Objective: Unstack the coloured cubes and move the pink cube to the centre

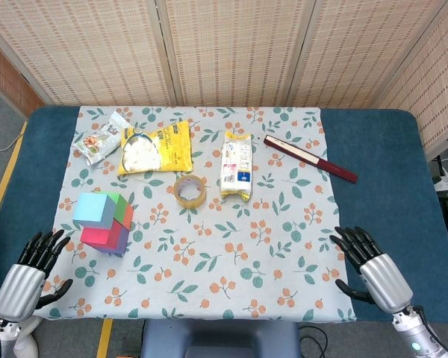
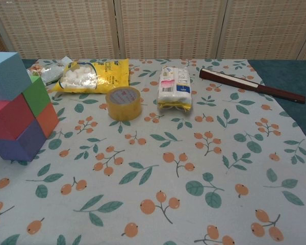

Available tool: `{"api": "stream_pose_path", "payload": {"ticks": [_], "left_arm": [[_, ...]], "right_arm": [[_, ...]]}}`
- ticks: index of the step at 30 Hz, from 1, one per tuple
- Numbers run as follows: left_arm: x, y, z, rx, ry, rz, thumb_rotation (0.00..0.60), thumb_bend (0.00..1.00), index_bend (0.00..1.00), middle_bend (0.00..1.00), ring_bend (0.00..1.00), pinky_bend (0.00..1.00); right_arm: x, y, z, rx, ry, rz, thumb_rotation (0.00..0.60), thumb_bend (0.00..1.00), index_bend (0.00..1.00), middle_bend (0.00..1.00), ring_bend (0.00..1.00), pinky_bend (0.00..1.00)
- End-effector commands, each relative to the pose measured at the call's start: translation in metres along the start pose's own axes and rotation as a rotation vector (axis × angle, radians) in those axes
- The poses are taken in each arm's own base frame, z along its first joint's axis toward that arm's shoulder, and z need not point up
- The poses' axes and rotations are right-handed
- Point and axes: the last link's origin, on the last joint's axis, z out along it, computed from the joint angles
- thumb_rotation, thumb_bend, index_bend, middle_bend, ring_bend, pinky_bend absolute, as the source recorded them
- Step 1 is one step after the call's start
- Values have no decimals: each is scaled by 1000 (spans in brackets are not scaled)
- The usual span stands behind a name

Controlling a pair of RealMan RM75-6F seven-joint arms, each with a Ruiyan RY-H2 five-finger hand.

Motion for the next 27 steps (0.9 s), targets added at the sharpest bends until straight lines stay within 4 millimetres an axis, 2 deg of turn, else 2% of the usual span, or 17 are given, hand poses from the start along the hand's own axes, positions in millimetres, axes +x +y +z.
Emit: {"api": "stream_pose_path", "payload": {"ticks": [1, 4, 9, 18, 21, 27], "left_arm": [[-1, 0, 4, -7, 21, -18, 600, 285, 0, 0, 0, 0], [1, 2, 14, -27, 60, -52, 600, 290, 0, 0, 0, 0], [19, 14, 58, -109, 102, -84, 600, 296, 0, 0, 0, 0], [31, 23, 133, -111, -57, -96, 600, 293, 0, 0, 0, 0], [34, 22, 148, -114, -91, -98, 600, 295, 0, 0, 0, 0], [32, 19, 159, -104, -142, -81, 600, 307, 0, 0, 0, 1]], "right_arm": [[-1, 0, 0, -1, -5, 1, 600, 168, 0, 0, 0, 0], [-1, 0, 1, -5, -7, 2, 600, 167, 0, 0, 0, 0], [-3, 1, 3, -8, -18, 6, 600, 168, 0, 0, 0, 0], [-1, 3, 5, -12, -2, 2, 600, 168, 0, 0, 0, 0], [-1, 4, 5, -18, 2, -2, 600, 168, 0, 0, 0, 0], [-1, 5, 6, -25, 1, -8, 600, 168, 0, 0, 0, 0]]}}
